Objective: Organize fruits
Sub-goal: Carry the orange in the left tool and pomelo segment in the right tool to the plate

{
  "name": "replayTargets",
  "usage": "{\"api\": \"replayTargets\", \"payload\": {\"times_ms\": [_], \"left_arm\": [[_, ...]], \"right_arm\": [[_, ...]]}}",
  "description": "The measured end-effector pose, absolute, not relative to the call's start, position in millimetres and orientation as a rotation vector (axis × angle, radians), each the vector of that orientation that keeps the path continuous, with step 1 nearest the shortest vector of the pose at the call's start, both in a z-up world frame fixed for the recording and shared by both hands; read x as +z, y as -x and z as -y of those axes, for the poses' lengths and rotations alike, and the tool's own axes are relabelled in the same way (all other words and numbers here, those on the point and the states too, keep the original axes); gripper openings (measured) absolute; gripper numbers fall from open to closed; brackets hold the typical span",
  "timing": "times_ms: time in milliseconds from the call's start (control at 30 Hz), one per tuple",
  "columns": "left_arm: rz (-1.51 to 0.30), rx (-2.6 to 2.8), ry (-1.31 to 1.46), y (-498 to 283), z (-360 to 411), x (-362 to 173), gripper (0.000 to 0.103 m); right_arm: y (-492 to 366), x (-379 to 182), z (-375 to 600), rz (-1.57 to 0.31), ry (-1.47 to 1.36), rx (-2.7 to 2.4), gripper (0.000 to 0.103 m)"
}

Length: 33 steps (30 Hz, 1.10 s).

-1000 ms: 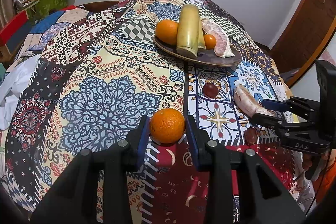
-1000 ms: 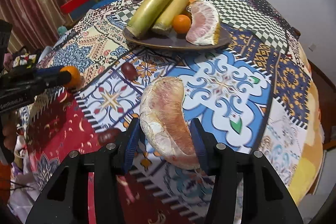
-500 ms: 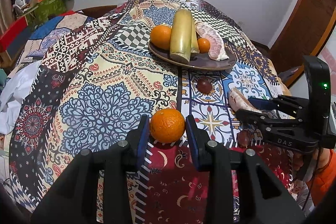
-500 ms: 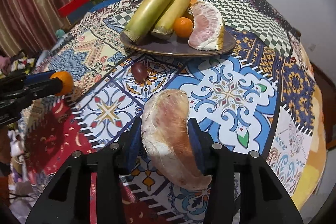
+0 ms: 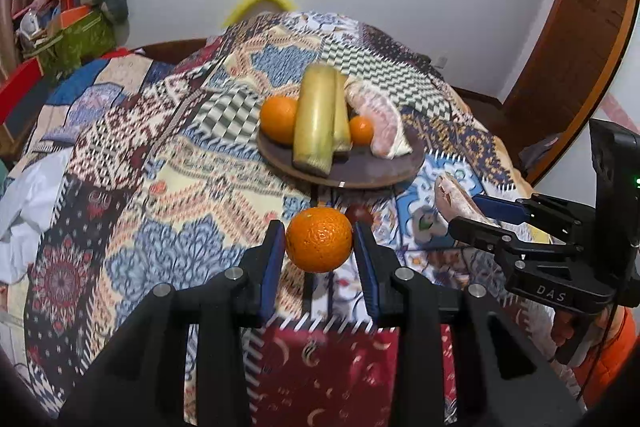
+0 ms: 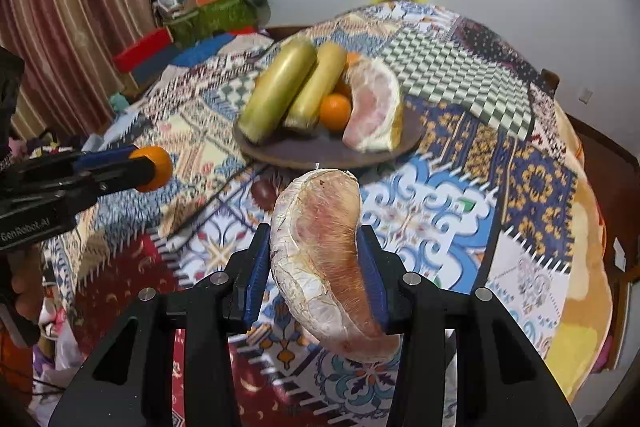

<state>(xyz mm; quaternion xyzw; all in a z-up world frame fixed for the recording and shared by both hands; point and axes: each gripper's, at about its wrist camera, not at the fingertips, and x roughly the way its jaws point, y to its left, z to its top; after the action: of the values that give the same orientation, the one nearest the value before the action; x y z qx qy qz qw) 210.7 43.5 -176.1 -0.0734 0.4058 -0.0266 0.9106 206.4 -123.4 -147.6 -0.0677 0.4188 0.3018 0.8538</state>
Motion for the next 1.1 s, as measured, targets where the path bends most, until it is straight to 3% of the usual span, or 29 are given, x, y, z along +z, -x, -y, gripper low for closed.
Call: {"api": "replayTargets", "payload": {"times_ms": [533, 1100], "left_arm": [[-0.794, -0.102, 0.121, -272, -23, -165, 0.035], [-0.814, -0.143, 0.096, -313, -19, -182, 0.035]], "right_arm": [[-242, -116, 129, -0.766, 0.067, 0.606, 0.039], [-274, -128, 120, -0.774, 0.020, 0.609, 0.039]]}}
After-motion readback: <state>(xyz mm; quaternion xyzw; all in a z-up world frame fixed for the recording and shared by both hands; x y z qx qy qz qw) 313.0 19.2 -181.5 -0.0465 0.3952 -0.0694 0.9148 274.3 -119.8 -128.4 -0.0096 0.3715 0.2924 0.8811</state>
